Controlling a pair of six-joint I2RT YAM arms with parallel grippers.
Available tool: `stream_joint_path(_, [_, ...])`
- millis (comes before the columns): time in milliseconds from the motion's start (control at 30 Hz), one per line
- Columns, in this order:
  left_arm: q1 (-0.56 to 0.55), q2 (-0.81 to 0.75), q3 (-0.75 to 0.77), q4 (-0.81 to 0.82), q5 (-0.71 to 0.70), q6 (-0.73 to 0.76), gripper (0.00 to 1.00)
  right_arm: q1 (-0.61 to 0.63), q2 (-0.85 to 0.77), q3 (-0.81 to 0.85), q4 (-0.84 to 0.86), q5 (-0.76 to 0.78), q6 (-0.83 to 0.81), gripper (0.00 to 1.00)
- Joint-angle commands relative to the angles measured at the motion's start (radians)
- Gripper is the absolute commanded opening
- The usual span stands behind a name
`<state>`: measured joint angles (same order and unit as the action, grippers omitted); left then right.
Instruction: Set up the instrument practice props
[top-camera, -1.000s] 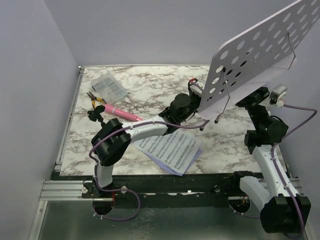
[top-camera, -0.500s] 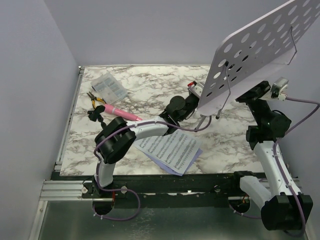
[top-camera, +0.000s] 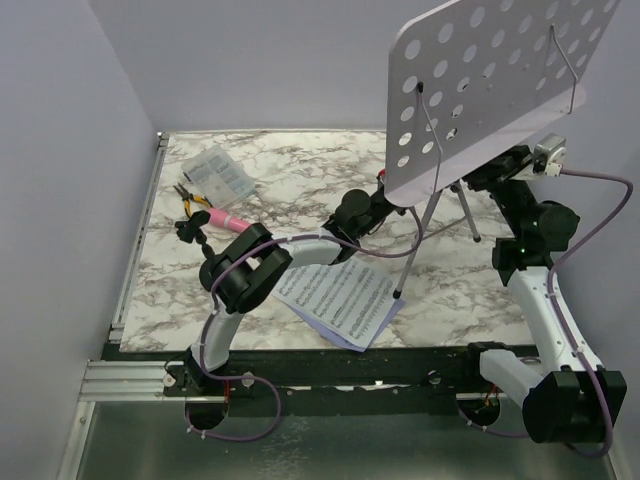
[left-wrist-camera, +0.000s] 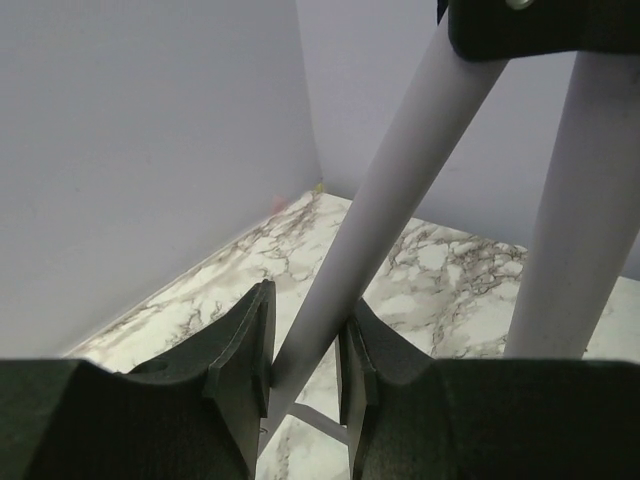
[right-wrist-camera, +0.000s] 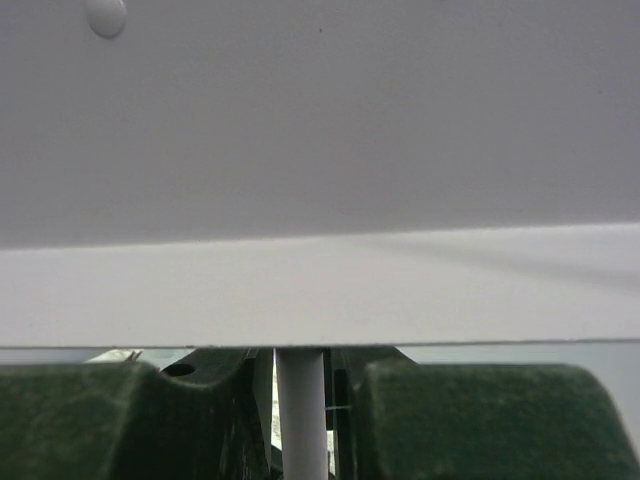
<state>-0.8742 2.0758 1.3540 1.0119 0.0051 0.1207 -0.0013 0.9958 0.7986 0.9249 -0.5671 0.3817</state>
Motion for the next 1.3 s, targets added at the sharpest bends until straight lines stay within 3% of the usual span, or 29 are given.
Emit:
stream_joint_path(0, [0.031, 0.087, 0.063, -0.08, -0.006, -0.048, 0.0, 0.001, -0.047, 0.155, 0.275, 0.118, -0.007, 0.01])
stream_joint_path(200, [0.043, 0.155, 0.153, -0.116, 0.065, -0.049, 0.0, 0.001, -0.024, 0.16, 0.229, 0.199, -0.057, 0.01])
stream_joint_path(633, [0.069, 0.34, 0.327, -0.174, 0.083, 0.014, 0.0, 0.001, 0.047, 0.139, 0.246, 0.212, -0.161, 0.01])
stream_joint_path(900, [0.07, 0.392, 0.363, -0.188, 0.085, 0.034, 0.0, 0.001, -0.002, 0.056, 0.223, 0.241, -0.222, 0.01])
stream_joint_path(967, [0.071, 0.387, 0.356, -0.193, 0.064, 0.014, 0.11, 0.001, -0.027, 0.018, 0.212, 0.263, -0.228, 0.01])
stream_joint_path(1133, [0.071, 0.298, 0.266, -0.223, -0.049, -0.077, 0.63, 0.001, -0.056, -0.043, 0.183, 0.321, -0.248, 0.01])
stream_joint_path(1267, [0.072, 0.17, 0.187, -0.298, -0.108, -0.18, 0.81, 0.001, -0.046, -0.044, 0.154, 0.342, -0.261, 0.0])
